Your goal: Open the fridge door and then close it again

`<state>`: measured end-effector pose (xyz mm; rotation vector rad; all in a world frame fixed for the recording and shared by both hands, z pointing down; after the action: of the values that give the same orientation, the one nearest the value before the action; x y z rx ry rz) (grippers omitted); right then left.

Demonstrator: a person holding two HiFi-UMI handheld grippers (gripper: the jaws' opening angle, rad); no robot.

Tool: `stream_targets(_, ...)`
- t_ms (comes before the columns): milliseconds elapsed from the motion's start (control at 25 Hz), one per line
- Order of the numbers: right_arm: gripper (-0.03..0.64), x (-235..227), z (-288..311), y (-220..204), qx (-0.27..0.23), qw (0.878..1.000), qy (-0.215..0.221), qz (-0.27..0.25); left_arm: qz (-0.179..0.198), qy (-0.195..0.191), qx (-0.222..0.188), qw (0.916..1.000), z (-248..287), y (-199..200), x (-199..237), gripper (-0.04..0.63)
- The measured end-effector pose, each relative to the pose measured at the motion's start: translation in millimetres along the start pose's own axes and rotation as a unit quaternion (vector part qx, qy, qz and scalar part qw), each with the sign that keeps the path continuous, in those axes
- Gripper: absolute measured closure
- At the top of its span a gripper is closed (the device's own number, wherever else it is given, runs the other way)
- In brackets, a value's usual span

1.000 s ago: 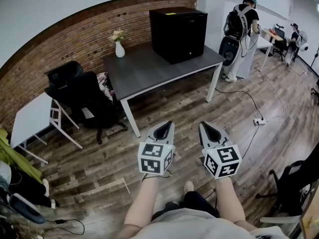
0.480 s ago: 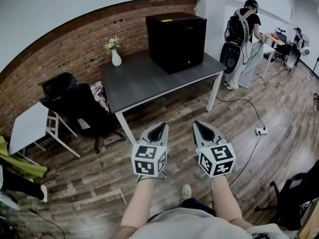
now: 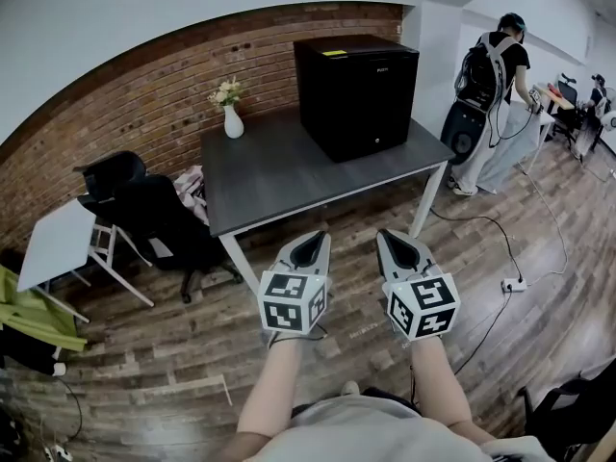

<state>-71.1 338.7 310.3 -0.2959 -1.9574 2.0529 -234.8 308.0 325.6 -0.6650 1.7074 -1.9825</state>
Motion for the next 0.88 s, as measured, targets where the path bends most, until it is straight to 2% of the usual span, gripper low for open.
stream_targets(280, 0.618, -50.0, 22.5, -15.2, 0.003, 1.0, -0.001, 0.019, 0.009, -0.009, 0.012, 0.9998, 55.7, -3.0, -14.0, 0.588)
stream_targets(440, 0.618, -59.2, 38.8, -17.9, 0.006, 1.0, -0.006, 0.027, 0.007, -0.012, 0.019, 0.9997, 78.4, -1.7, -1.5, 0.589)
stream_targets(640, 0.618, -78.4, 61.2, -28.8, 0.018, 0.999, -0.014, 0.028, 0.006, -0.033, 0.026, 0.9991, 116.7, -6.2, 3.8, 0.588)
stream_targets(880, 0.618, -110.5, 112.0, -30.6, 0.021, 0.999, -0.025, 0.02, -0.001, -0.044, 0.024, 0.9987, 176.1, -2.1, 33.4, 0.589)
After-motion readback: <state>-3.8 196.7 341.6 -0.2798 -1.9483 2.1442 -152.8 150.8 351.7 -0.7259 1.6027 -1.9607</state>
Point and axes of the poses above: the fingertips, and each gripper's own axes: z forward along the fingers, x to its left, y out of its top, the point moved 7 cm from there along -z, backward along the fingers, and after that the axes turned 3 degrees about -y, right-handed, at the moved point
